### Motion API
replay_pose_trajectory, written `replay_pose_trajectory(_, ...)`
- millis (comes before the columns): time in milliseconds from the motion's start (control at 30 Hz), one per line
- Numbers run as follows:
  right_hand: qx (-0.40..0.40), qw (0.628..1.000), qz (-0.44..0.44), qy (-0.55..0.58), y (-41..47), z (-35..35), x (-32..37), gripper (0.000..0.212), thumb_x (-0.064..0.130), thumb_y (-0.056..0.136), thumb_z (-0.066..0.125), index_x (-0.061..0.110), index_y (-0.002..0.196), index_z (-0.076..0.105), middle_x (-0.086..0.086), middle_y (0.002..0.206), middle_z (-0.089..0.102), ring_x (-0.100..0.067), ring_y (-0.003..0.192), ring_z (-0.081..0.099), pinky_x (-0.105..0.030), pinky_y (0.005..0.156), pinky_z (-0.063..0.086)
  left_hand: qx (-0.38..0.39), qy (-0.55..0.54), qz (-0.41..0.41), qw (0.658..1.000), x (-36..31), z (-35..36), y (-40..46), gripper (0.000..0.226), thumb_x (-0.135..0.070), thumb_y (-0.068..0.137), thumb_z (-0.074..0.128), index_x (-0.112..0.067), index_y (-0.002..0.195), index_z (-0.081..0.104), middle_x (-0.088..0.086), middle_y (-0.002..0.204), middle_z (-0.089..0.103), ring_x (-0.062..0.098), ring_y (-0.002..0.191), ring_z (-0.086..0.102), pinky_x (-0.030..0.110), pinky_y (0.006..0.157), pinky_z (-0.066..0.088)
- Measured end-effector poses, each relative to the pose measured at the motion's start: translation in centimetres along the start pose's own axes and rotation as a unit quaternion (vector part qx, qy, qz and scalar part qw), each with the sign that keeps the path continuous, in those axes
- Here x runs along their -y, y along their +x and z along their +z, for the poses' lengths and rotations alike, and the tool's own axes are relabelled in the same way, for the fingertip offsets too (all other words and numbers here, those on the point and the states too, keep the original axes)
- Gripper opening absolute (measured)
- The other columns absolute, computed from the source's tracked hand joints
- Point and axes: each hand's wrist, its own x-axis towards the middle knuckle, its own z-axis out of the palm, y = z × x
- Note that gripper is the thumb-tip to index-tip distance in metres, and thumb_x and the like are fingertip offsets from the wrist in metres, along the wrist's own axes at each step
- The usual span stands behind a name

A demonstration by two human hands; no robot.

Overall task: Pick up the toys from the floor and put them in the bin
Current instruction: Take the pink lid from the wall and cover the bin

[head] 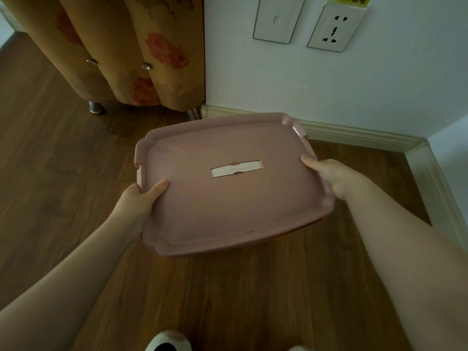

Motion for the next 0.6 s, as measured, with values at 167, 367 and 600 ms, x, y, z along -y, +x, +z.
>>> replay_pose_trajectory(167, -0.044, 0.998, 0.018, 0.036, -1.1, -3.8, -2.3, 0.054, 0.04, 0.083, 0.066, -0.001, 0.118, 0.059, -0.008, 0.096, 0.067, -0.02, 0.08, 0.063, -0.03, 0.065, 0.047, 0.054, -0.005, 0.011, 0.998, -2.8, 3.4, -0.8, 0.064, -0.048, 0.081, 0.063, -0.003, 0.123, 0.046, 0.011, 0.108, 0.058, 0.027, 0.093, 0.057, 0.04, 0.074, 0.049)
replay_pose_trajectory(367, -0.141, 0.986, 0.026, 0.089, -2.4, -12.4, -6.5, 0.061, 0.04, 0.081, 0.068, -0.003, 0.122, 0.057, -0.014, 0.117, 0.064, -0.028, 0.093, 0.061, -0.037, 0.083, 0.045, 0.13, 0.013, 0.054, 0.99, -7.3, 12.2, -2.0, 0.067, -0.047, 0.08, 0.065, -0.003, 0.127, 0.046, 0.011, 0.114, 0.058, 0.026, 0.096, 0.056, 0.036, 0.072, 0.046)
replay_pose_trajectory(600, -0.228, 0.967, -0.003, 0.115, -1.0, -19.9, -11.4, 0.06, 0.035, 0.085, 0.065, -0.008, 0.123, 0.054, -0.01, 0.119, 0.06, -0.028, 0.103, 0.059, -0.039, 0.091, 0.047, 0.182, 0.021, 0.079, 0.98, -11.5, 22.5, -2.6, 0.07, -0.041, 0.078, 0.071, -0.003, 0.13, 0.045, 0.007, 0.115, 0.058, 0.022, 0.093, 0.054, 0.033, 0.071, 0.045)
